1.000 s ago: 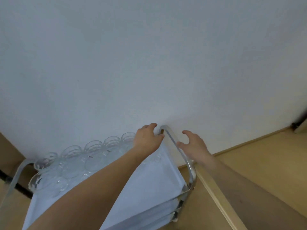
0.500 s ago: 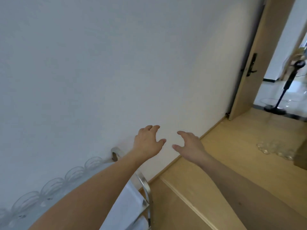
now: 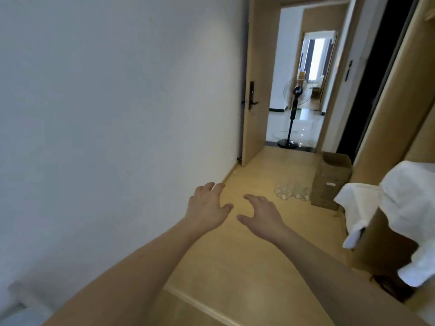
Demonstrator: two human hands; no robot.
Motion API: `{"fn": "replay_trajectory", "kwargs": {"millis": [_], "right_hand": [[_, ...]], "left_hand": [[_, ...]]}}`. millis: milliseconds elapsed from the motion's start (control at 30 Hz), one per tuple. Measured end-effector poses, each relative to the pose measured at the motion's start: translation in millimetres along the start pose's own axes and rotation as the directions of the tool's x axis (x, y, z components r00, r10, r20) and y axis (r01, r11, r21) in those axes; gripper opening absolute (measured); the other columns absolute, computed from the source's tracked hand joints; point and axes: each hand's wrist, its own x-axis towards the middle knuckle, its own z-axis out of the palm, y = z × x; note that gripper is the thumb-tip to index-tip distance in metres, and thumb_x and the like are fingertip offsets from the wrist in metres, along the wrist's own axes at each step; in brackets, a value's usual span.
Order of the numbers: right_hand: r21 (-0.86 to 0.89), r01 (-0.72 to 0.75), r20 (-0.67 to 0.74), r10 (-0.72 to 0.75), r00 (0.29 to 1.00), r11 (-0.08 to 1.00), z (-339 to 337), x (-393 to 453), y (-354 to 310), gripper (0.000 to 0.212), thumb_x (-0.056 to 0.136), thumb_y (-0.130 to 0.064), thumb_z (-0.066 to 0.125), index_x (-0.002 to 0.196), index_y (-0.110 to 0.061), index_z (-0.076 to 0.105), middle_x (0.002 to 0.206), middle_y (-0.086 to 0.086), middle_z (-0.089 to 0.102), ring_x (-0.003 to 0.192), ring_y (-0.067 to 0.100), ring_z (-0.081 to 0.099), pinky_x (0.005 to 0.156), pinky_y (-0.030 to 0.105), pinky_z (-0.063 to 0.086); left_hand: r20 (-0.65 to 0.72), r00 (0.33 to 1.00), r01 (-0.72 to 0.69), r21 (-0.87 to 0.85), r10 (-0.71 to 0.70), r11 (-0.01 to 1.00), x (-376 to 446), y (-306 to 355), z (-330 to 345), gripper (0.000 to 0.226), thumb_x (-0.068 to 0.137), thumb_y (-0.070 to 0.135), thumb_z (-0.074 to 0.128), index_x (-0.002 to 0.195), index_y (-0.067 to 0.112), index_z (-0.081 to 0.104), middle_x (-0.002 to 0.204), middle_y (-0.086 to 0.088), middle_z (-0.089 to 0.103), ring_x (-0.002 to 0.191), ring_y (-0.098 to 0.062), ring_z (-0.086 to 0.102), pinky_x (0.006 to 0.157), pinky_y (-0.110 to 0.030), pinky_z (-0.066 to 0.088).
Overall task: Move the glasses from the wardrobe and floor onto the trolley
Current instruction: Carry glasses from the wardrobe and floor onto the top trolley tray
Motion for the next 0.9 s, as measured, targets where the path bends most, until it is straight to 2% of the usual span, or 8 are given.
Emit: {"fn": "replay_trajectory", "kwargs": {"millis": [200, 300, 433, 533, 700, 900], "right_hand": [[-0.033, -0.091, -0.019, 0.09, 0.996, 0.995, -35.4, 24.1, 62.4, 0.071, 0.091, -0.053, 0.064, 0.153, -0.03, 0.036, 0.152, 0.004, 0.042, 0.137, 0.029, 0.039, 0.11, 0.041, 0.038], [-0.047, -0.132, -0.028, 0.131, 0.991, 0.99, -43.3, 32.6, 85.9, 0.071, 0.091, -0.053, 0.064, 0.152, -0.03, 0.036, 0.153, 0.003, 0.041, 0.138, 0.029, 0.039, 0.11, 0.041, 0.038], [-0.041, -0.178, -0.022, 0.177, 0.984, 0.983, -46.5, 46.6, 108.2, 0.071, 0.092, -0.053, 0.064, 0.153, -0.03, 0.036, 0.154, 0.002, 0.041, 0.139, 0.028, 0.039, 0.11, 0.042, 0.039], [-0.019, -0.201, -0.033, 0.2, 0.979, 0.98, -43.8, 62.9, 113.7, 0.07, 0.092, -0.052, 0.065, 0.152, -0.03, 0.037, 0.154, 0.002, 0.042, 0.138, 0.027, 0.04, 0.11, 0.042, 0.04], [0.004, -0.267, -0.053, 0.266, 0.962, 0.964, -33.7, 98.4, 111.9, 0.068, 0.093, -0.051, 0.066, 0.152, -0.031, 0.038, 0.153, 0.001, 0.042, 0.137, 0.027, 0.042, 0.111, 0.043, 0.041], [0.003, -0.344, -0.102, 0.342, 0.934, 0.939, -25.5, 154.9, 102.5, 0.067, 0.093, -0.05, 0.065, 0.152, -0.03, 0.038, 0.153, 0.001, 0.043, 0.138, 0.026, 0.042, 0.112, 0.043, 0.042]], "left_hand": [[0.051, 0.996, -0.064, -0.047, 0.066, 0.997, 52.4, 54.9, 37.6, 0.071, 0.094, 0.055, 0.056, 0.155, 0.026, 0.034, 0.158, -0.005, 0.036, 0.142, -0.029, 0.033, 0.114, -0.046, 0.036], [0.067, 0.995, -0.073, -0.063, 0.078, 0.995, 73.1, 69.6, 52.0, 0.071, 0.094, 0.055, 0.056, 0.155, 0.025, 0.034, 0.158, -0.005, 0.037, 0.142, -0.029, 0.034, 0.114, -0.045, 0.036], [0.112, 0.988, -0.097, -0.052, 0.103, 0.994, 94.4, 82.6, 67.2, 0.07, 0.094, 0.054, 0.057, 0.154, 0.025, 0.035, 0.158, -0.004, 0.037, 0.142, -0.03, 0.034, 0.112, -0.049, 0.038], [0.143, 0.981, -0.128, -0.033, 0.132, 0.991, 113.6, 82.4, 74.8, 0.069, 0.095, 0.054, 0.056, 0.155, 0.026, 0.033, 0.159, -0.005, 0.035, 0.143, -0.029, 0.031, 0.113, -0.049, 0.037], [0.177, 0.963, -0.201, -0.031, 0.204, 0.979, 161.9, 68.4, 86.3, 0.069, 0.095, 0.052, 0.057, 0.154, 0.023, 0.036, 0.157, -0.007, 0.039, 0.14, -0.03, 0.038, 0.112, -0.047, 0.038], [0.205, 0.943, -0.25, -0.088, 0.263, 0.964, 232.2, 43.0, 98.2, 0.069, 0.094, 0.053, 0.06, 0.153, 0.025, 0.037, 0.157, -0.006, 0.038, 0.141, -0.031, 0.035, 0.111, -0.048, 0.038]]}}
